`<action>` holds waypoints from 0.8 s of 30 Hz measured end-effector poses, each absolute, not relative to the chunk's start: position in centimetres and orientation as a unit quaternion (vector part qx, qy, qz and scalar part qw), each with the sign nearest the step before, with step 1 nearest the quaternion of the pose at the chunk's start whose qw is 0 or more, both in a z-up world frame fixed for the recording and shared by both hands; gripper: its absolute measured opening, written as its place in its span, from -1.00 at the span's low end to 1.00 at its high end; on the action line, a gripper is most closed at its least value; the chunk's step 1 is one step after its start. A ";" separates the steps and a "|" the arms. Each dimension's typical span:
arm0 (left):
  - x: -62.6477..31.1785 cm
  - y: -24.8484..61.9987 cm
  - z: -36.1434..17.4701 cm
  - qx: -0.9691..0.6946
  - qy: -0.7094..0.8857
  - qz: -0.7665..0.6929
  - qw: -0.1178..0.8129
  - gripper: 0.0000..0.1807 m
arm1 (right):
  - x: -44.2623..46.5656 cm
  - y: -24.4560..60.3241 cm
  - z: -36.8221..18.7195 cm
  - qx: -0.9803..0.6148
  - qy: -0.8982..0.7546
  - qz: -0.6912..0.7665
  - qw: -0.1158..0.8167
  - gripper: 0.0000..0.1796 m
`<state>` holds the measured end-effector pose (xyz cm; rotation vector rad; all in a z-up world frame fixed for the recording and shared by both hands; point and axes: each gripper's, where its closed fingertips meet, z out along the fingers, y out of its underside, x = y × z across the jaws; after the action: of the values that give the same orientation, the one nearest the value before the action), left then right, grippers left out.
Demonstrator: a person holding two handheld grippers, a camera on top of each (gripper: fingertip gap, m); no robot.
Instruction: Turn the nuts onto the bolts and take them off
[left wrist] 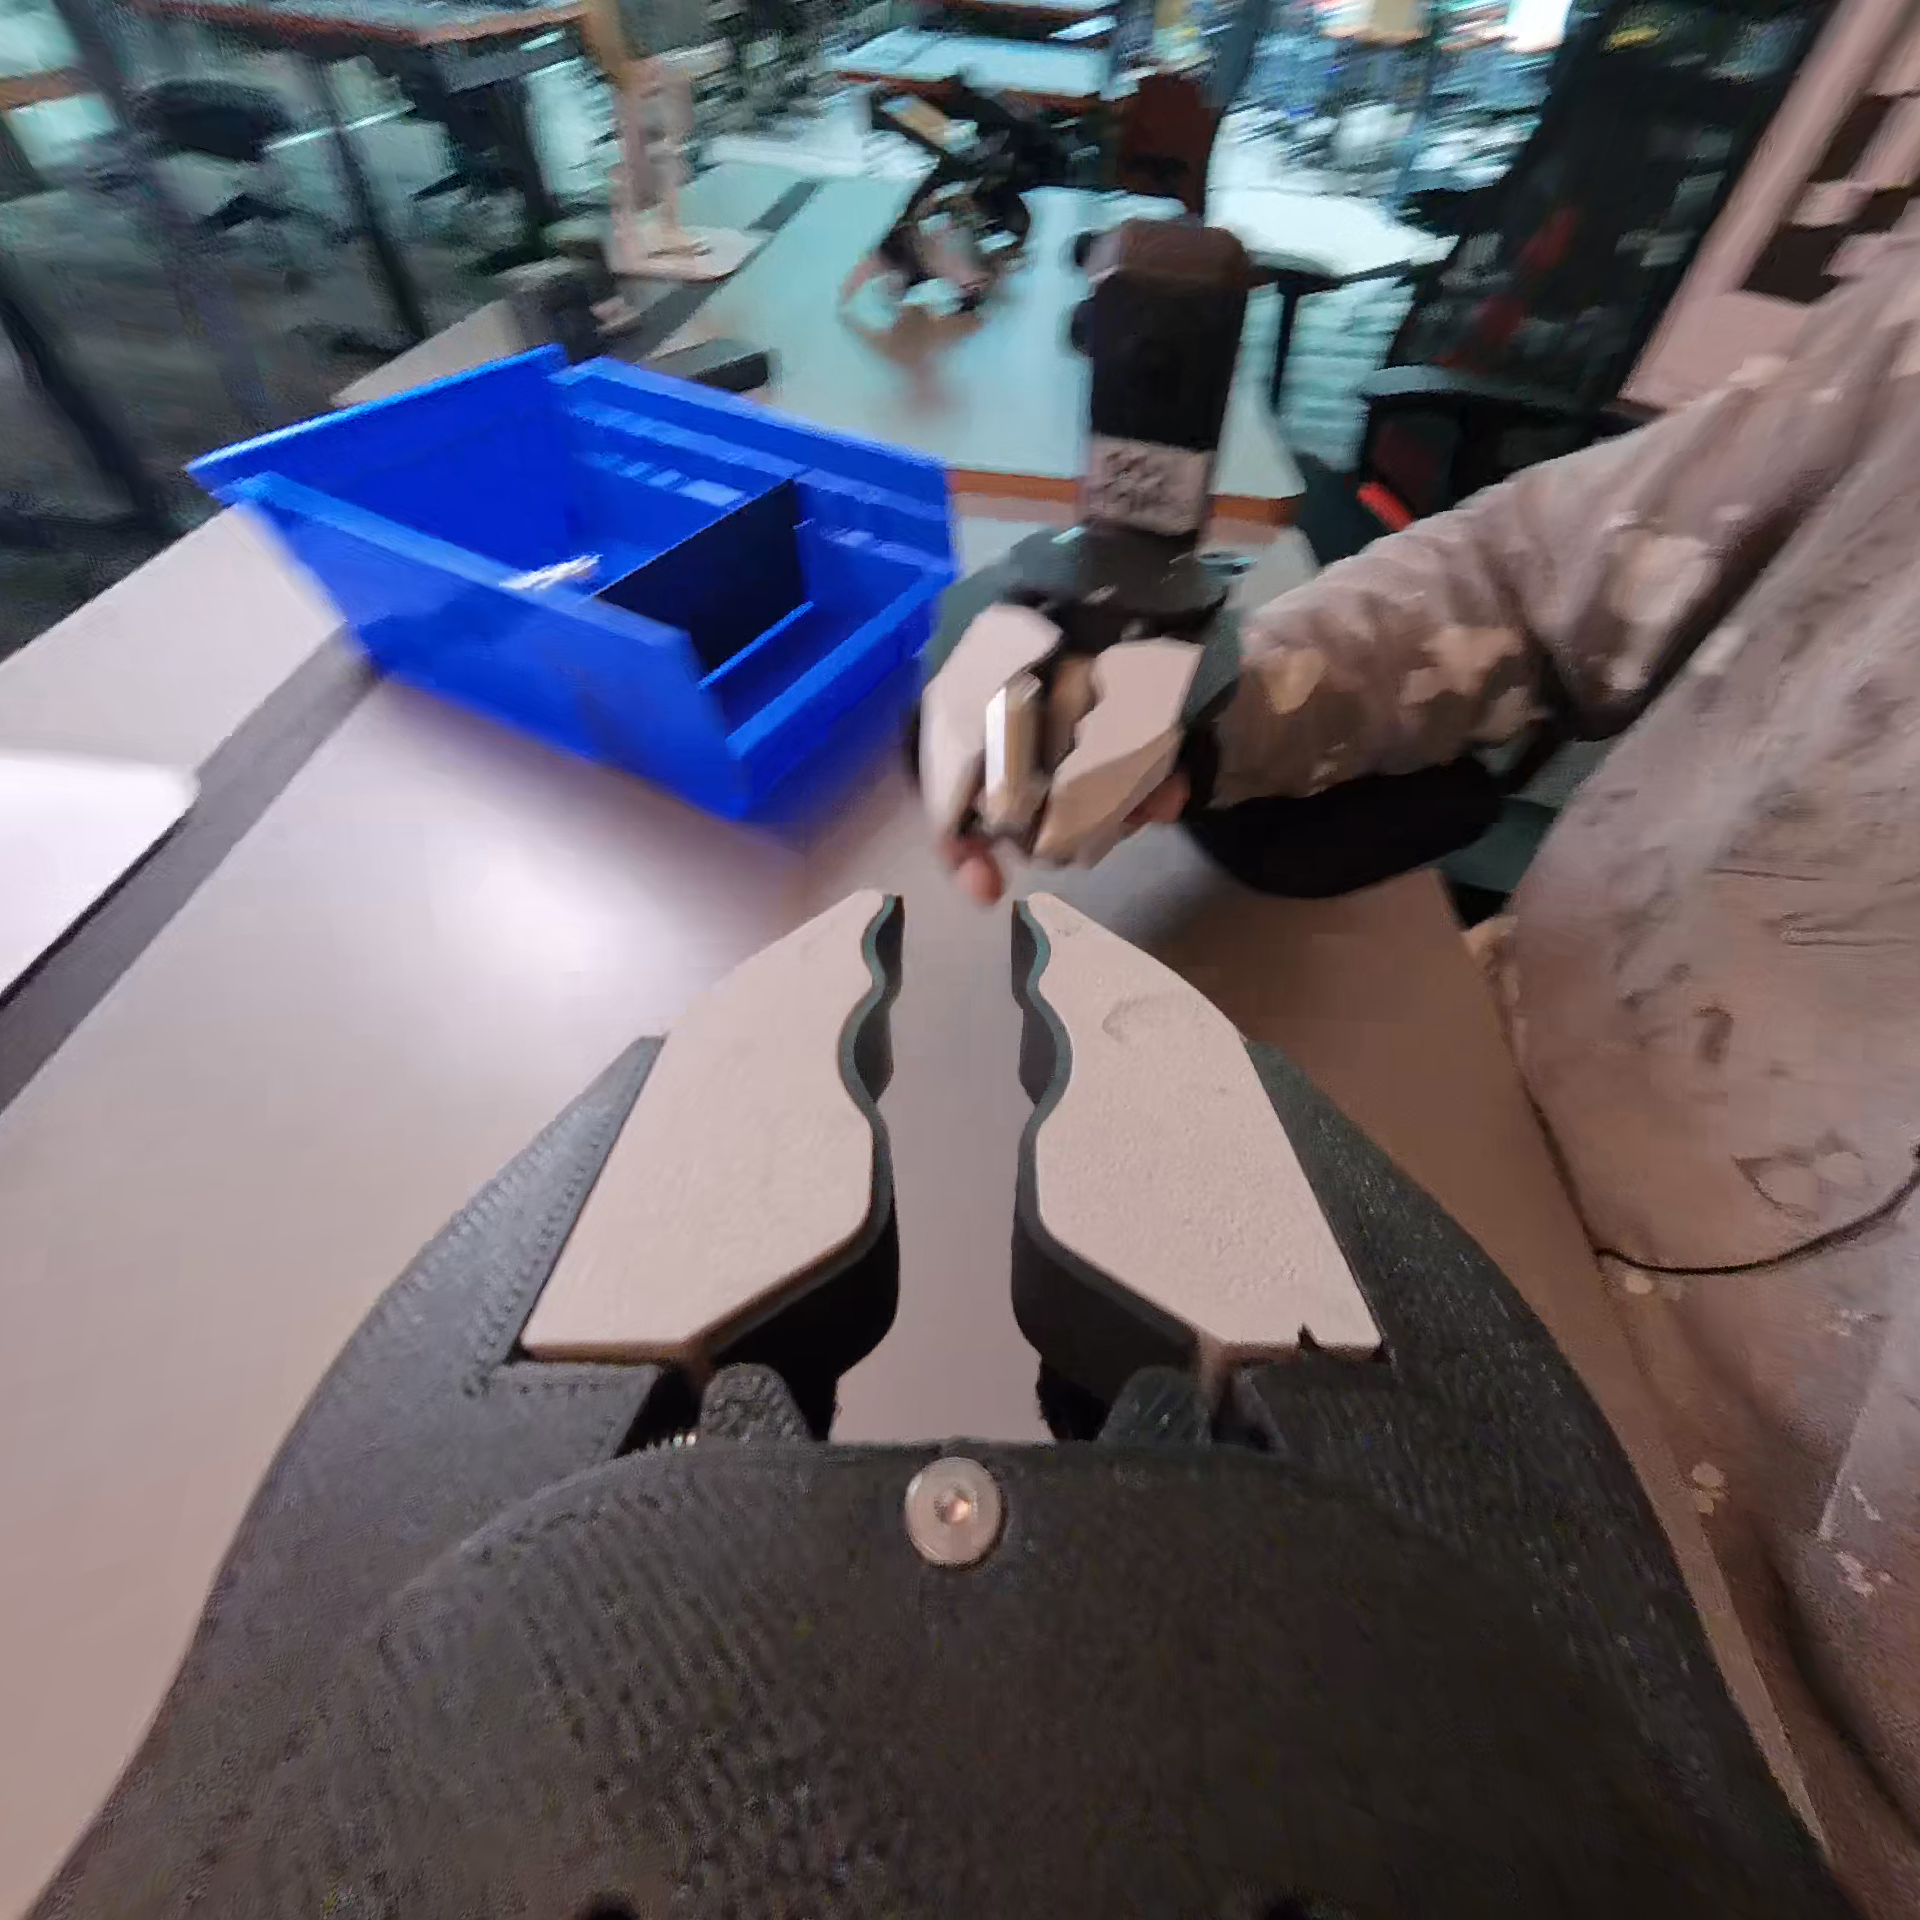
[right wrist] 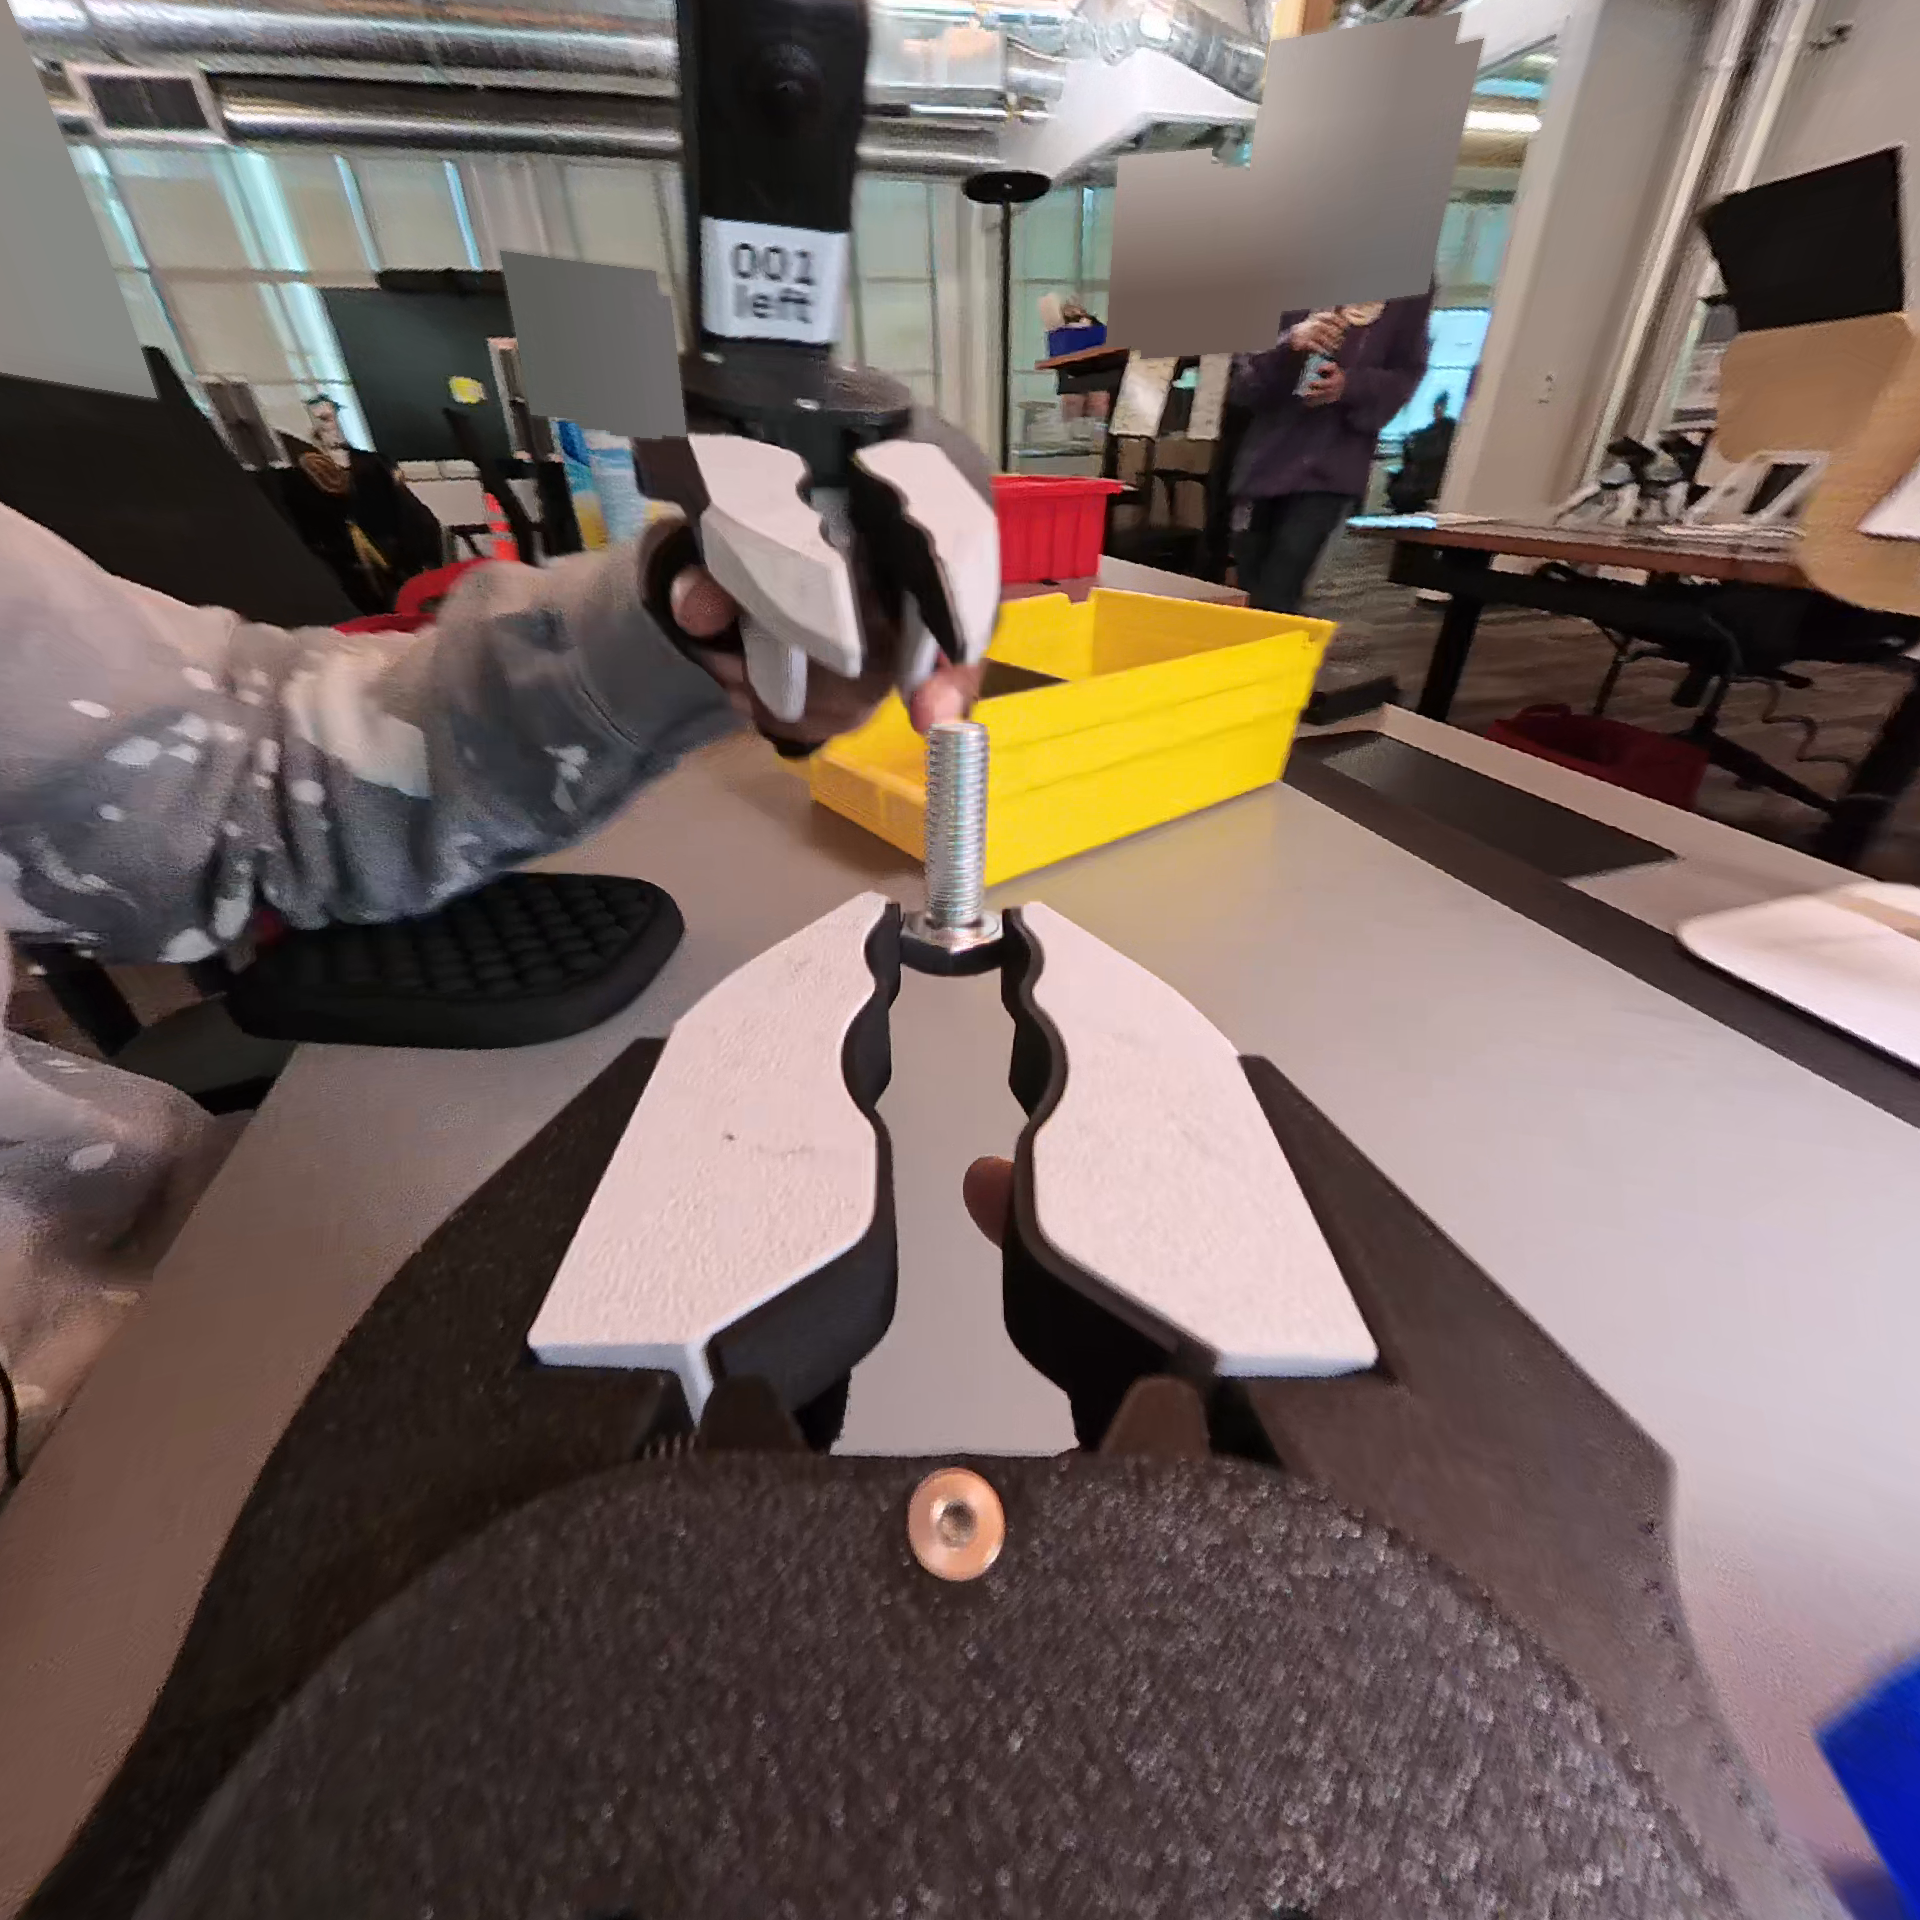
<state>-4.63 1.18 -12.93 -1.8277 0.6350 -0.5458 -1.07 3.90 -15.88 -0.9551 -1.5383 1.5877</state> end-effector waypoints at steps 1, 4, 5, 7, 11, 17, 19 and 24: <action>-7.3 0.7 -13.3 -0.794 0.223 -0.195 0.532 -0.79 | -0.7 4.7 -16.1 -0.379 -0.593 0.611 0.362 -0.80; -17.6 -2.1 -15.8 -0.868 0.004 -0.100 0.487 -0.81 | 0.2 6.4 -16.3 -0.404 -0.573 0.611 0.368 -0.80; -20.8 -3.6 -16.5 -0.870 -0.082 -0.087 0.478 -0.81 | 0.3 6.7 -16.2 -0.408 -0.567 0.613 0.369 -0.80; -25.9 -6.6 -17.9 -0.851 -0.225 -0.072 0.469 -0.82 | 0.3 6.7 -15.9 -0.411 -0.558 0.620 0.368 -0.80; -32.3 -11.1 -20.6 -0.821 -0.374 0.025 0.431 -0.80 | 0.1 5.9 -15.8 -0.419 -0.549 0.633 0.350 -0.80; -36.8 -13.2 -23.9 -0.796 -0.483 0.151 0.332 -0.83 | 0.3 4.7 -16.1 -0.436 -0.535 0.653 0.313 -0.80; -38.1 -14.0 -24.8 -0.778 -0.524 0.170 0.303 -0.82 | 0.4 4.4 -16.1 -0.435 -0.536 0.656 0.305 -0.80; -39.5 -16.2 -27.0 -0.742 -0.601 0.204 0.218 -0.82 | 0.8 3.4 -16.1 -0.434 -0.539 0.661 0.291 -0.80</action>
<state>-39.49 -16.21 -27.04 -2.0527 -1.6635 0.5634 0.81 3.42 -16.07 -1.1581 -1.4367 1.7619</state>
